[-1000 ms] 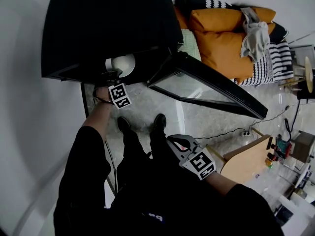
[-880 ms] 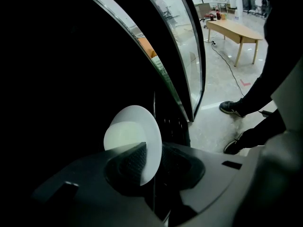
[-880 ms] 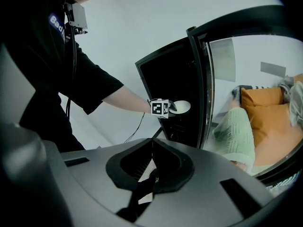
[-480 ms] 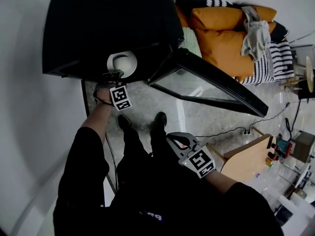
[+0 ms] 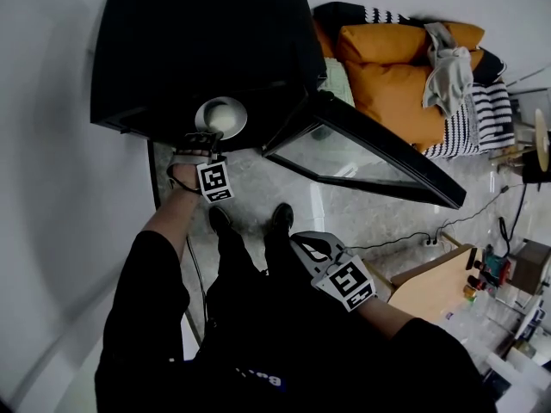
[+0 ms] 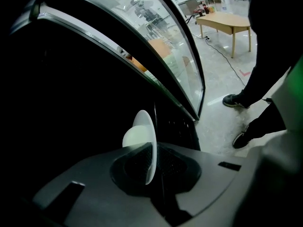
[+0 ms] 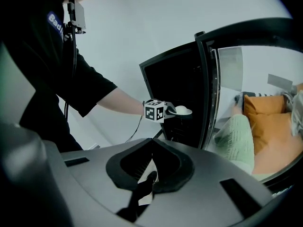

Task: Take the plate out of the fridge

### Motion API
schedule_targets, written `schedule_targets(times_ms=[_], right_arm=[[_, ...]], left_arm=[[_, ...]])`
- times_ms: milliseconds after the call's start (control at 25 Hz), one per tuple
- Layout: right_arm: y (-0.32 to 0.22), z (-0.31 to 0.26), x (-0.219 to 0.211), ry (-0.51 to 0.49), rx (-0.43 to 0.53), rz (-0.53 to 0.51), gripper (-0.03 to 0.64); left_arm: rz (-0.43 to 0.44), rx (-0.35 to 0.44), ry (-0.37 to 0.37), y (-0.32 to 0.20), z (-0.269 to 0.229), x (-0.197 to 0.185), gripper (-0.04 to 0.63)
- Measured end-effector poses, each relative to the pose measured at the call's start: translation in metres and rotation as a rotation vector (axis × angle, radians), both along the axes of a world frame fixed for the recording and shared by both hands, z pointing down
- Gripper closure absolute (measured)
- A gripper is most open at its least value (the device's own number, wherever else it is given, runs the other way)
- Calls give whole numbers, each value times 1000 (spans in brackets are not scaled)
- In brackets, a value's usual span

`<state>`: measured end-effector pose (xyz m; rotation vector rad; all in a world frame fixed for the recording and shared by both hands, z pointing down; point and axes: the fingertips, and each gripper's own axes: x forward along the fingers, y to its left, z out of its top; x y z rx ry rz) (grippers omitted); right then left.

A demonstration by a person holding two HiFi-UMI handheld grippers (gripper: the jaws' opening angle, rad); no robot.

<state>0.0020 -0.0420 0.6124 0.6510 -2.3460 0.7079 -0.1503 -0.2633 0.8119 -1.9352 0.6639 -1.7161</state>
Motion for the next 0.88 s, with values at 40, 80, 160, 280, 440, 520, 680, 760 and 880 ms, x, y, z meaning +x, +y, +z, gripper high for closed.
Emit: schedule_targets(times_ms=[40, 80, 160, 280, 440, 520, 680, 760, 880], right_arm=[[-1, -1, 0, 1, 3, -1, 607], [-1, -1, 0, 3, 6, -2, 607], [-2, 0, 0, 7, 10, -2, 607], [-3, -1, -1, 13, 18, -6, 607], [-5, -1, 0, 12, 23, -11, 607], [-6, -1, -1, 9, 24, -13, 607], [-11, -10, -6, -8, 43, -21, 607], [-15, -16, -10, -24, 59, -22, 607], [-21, -24, -15, -51, 78, -18, 607]], left_arm=[[7, 21, -4, -2, -5, 0, 571], [13, 41, -6, -4, -10, 0, 577], [23, 70, -5, -6, -17, 2, 582], [36, 90, 1, -5, -24, 4, 583], [24, 133, 33, 0, -43, 6, 583], [12, 150, 56, 5, -54, 9, 583], [24, 183, 91, 23, -81, 18, 583], [36, 197, 84, 34, -101, 20, 582], [53, 221, 71, 51, -129, 21, 581]])
